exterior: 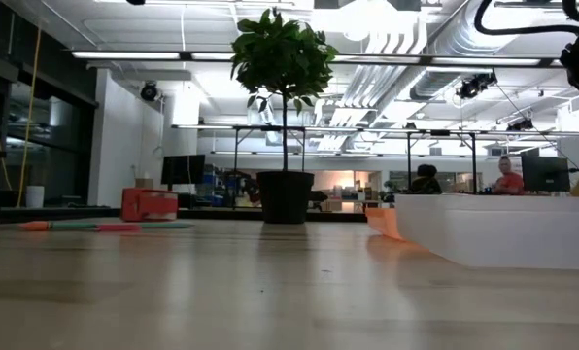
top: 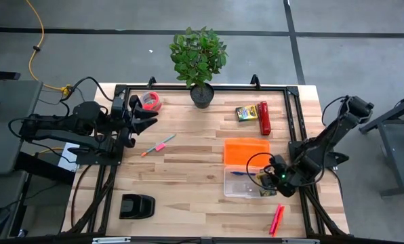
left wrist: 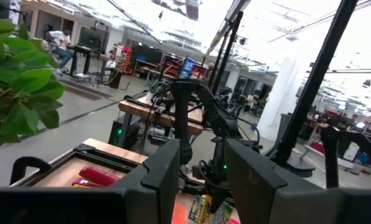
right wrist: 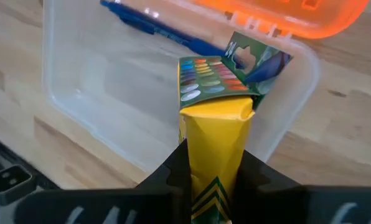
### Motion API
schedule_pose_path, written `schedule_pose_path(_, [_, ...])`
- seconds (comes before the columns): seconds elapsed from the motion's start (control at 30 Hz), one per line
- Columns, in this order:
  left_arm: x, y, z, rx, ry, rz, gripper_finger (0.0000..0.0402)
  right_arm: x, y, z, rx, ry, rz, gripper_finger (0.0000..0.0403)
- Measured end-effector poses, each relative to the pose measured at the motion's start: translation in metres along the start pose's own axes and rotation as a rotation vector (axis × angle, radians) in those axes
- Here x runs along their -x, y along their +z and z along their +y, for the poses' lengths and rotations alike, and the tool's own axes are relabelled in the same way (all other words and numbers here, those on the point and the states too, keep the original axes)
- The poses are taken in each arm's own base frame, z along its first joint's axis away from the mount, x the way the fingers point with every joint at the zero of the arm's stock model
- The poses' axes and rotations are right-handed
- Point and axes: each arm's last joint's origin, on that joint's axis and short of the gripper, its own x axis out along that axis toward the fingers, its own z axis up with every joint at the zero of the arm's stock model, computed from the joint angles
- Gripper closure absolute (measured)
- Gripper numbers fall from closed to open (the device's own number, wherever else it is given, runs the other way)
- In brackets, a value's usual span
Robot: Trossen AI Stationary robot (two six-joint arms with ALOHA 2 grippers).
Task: Pack school essentials
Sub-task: Put the left orange crayon box into the orange supply box
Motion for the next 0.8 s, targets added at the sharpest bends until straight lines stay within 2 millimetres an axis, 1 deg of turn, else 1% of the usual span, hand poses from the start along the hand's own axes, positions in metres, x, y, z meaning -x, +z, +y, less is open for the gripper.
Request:
schedule_pose_path(0.27, [0.000,0.000,0.000,0.000,0.002,-0.001,0.0286,-0.002,0.007,0.005,-0.062,0.012,-0.014,0.0356])
schedule_pose_path(0.37, [0.000,0.000,0.000,0.000,0.002,-0.001,0.0286,-0.003,0.010,0.006,-0.074,0.014,-0.018,0.0349])
schedule_pose_path(0.6, [0.000,0.000,0.000,0.000,0.002,-0.001,0.0286,-0.003,0.013,0.007,-0.089,0.009,-0.013,0.0320])
schedule_pose_path(0.8, [0.000,0.000,0.000,0.000,0.001,-0.001,0.0286,-0.004,0.016,0.008,-0.101,0.004,-0.012,0.0273])
